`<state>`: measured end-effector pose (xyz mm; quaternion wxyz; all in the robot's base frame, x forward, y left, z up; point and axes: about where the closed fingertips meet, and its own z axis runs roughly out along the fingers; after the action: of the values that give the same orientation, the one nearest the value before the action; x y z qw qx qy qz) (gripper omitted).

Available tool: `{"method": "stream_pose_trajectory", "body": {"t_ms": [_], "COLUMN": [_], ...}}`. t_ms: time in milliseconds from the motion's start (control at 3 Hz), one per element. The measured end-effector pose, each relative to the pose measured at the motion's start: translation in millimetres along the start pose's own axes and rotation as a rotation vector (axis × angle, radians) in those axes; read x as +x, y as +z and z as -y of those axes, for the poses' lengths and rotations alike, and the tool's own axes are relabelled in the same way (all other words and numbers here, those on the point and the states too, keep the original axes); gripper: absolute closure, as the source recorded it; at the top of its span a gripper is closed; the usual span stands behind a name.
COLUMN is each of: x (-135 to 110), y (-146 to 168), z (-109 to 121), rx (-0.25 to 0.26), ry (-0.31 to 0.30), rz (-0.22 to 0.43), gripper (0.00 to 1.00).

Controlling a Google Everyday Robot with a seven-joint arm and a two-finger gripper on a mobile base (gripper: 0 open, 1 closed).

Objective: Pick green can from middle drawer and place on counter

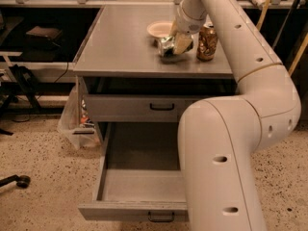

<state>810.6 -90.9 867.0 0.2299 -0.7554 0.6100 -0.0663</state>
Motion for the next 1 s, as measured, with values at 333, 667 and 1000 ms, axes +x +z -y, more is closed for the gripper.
{"method": "stream_pose_trajectory", "body": {"t_ms": [333,667,1000], "x": [-0.1,-0.1,-0.1], "y": [0.4,0.4,0.4], "z": [0.1,0.1,0.1], "rx": [0.0,0.0,0.0], "ry": [0.0,0.0,0.0], "rz": [0.0,0.0,0.0], "gripper": [0.58,0.35,0.12]}}
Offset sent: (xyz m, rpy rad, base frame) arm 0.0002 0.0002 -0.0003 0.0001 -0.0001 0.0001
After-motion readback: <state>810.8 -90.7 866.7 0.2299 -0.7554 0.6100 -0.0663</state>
